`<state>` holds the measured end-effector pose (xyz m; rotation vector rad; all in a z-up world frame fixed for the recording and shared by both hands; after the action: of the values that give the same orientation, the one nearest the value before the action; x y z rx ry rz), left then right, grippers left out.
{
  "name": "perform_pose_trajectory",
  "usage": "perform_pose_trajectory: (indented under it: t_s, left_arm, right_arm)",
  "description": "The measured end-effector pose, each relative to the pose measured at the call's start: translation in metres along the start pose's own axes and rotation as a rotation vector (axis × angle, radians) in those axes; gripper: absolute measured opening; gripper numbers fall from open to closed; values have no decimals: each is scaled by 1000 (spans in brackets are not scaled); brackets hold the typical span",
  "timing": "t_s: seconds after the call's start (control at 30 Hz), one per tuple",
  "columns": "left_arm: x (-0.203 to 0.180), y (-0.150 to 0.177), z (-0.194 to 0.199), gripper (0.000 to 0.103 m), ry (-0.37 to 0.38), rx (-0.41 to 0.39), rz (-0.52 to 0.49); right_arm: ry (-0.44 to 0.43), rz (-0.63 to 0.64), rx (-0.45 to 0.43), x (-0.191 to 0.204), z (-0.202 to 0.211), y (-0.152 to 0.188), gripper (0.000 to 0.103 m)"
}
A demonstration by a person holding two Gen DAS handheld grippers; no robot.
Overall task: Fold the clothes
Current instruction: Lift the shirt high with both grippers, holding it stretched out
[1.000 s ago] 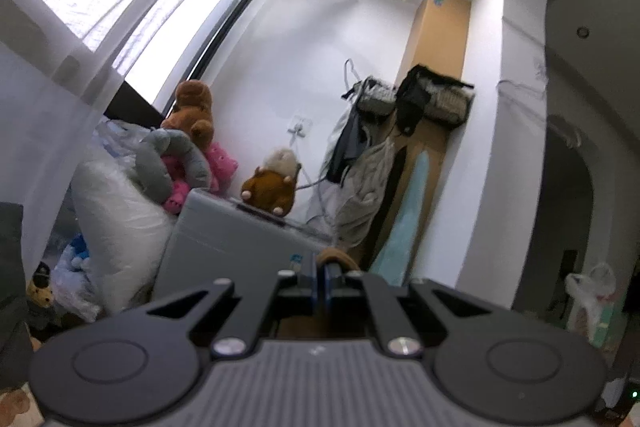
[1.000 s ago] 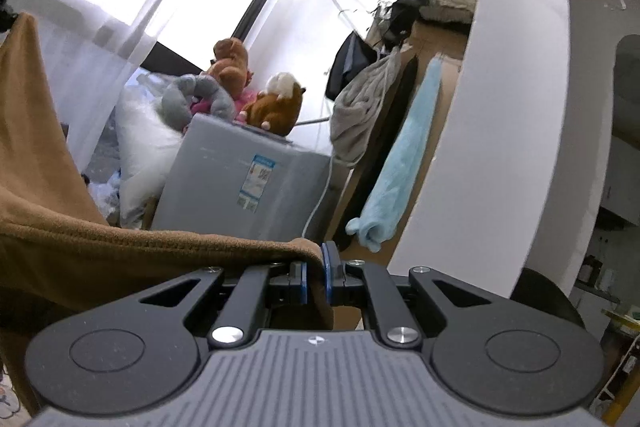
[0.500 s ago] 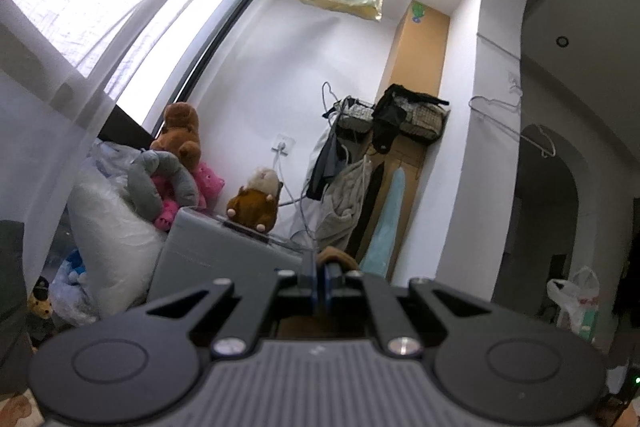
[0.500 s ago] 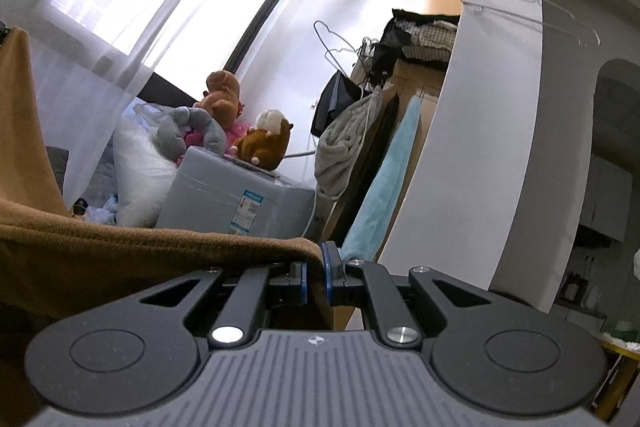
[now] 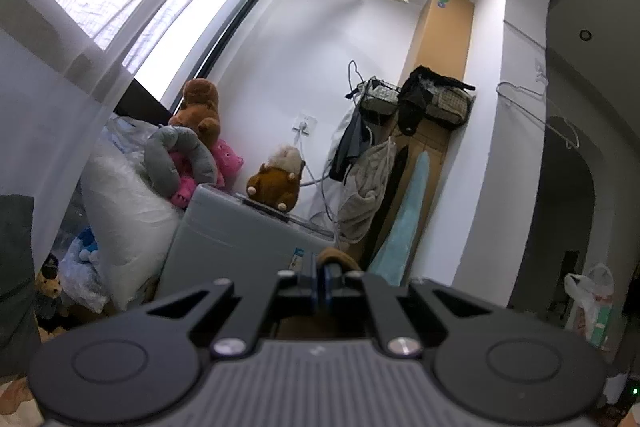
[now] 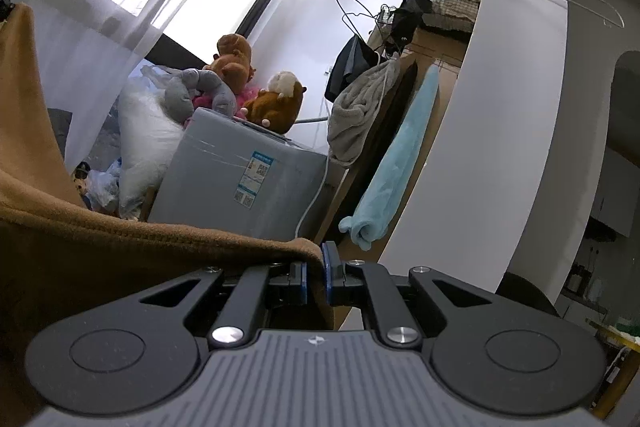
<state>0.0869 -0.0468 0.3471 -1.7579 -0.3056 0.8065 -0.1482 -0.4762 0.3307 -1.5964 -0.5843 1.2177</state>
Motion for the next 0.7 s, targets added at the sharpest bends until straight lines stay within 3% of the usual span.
perform_pose_trajectory:
  t_s: [0.33, 0.7]
  left_arm:
    - [-19, -4, 26, 4, 23, -31, 6]
    - [-36, -13, 61, 4, 17, -116, 16]
  right_arm:
    - [32, 7, -31, -11, 27, -15, 9]
    - [52, 13, -74, -19, 67, -28, 9]
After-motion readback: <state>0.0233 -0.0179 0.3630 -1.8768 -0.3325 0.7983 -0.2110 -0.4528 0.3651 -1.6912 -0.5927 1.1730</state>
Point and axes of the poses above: each gripper's, at about its wrist camera, not at the fingertips, and z roughly against the way its jaws point, x to its left, y to its underside, the point moved 8 cm from there along -z, roughly the way its jaws point
